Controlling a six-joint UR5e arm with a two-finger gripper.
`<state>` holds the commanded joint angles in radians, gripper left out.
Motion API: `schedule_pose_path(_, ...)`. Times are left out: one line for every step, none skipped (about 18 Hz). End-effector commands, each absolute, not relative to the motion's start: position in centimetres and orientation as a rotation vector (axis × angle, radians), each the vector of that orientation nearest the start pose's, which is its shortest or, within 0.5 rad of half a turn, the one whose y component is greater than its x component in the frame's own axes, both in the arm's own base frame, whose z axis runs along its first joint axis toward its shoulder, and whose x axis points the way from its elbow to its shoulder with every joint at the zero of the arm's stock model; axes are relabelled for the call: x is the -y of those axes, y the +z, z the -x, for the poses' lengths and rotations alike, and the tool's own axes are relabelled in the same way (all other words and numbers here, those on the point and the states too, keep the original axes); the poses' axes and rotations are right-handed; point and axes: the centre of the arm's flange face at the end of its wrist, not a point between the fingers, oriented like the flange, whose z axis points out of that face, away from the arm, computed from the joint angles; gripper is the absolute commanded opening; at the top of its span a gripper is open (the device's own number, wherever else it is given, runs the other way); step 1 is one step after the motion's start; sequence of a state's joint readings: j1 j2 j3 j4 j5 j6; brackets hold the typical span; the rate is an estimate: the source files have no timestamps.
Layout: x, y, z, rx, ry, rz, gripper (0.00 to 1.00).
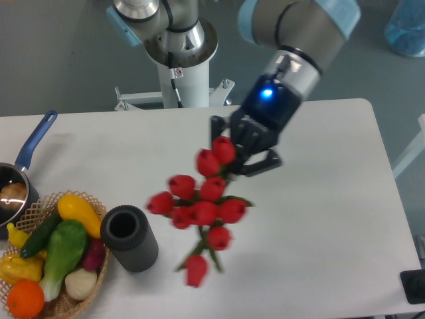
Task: Insert the flowers into the vase
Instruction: 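Carry the tulips over the black vase, stems pointing down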
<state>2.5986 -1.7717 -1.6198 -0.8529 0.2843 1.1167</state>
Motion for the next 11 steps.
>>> schedule_pose_path(-49.0, 50.2, 36.5, -0.405, -0.288, 1.763, 0.0)
schedule_pose_path(-49.1, 50.2, 36.5, -0.411, -0.295, 1.748, 0.0)
schedule_pose_path(-49.1, 50.4, 36.3, -0.421, -0.3, 1.728, 0.0)
schedule_pose_path(-49.3, 50.6, 35.9, -0.431, -0.312, 1.708, 0.0)
schedule_pose_path(-49.4, 51.0, 35.7, -0.438, -0.315, 1.693, 0.0)
schedule_pose_path(-49.4, 51.2, 35.4, -0.443, -0.325, 1.677, 0.0)
schedule_pose_path(-50.1, 51.2, 34.6, -0.457, -0.348, 1.66, 0.0)
schedule_pose_path(-50.6, 51.1, 34.0, -0.47, -0.358, 1.656, 0.0)
schedule_pose_path(-50.7, 51.0, 33.9, -0.472, -0.361, 1.656, 0.0)
schedule_pose_path(-51.0, 50.6, 34.0, -0.47, -0.37, 1.656, 0.0)
schedule_pose_path(-51.7, 50.1, 34.0, -0.481, -0.377, 1.654, 0.0)
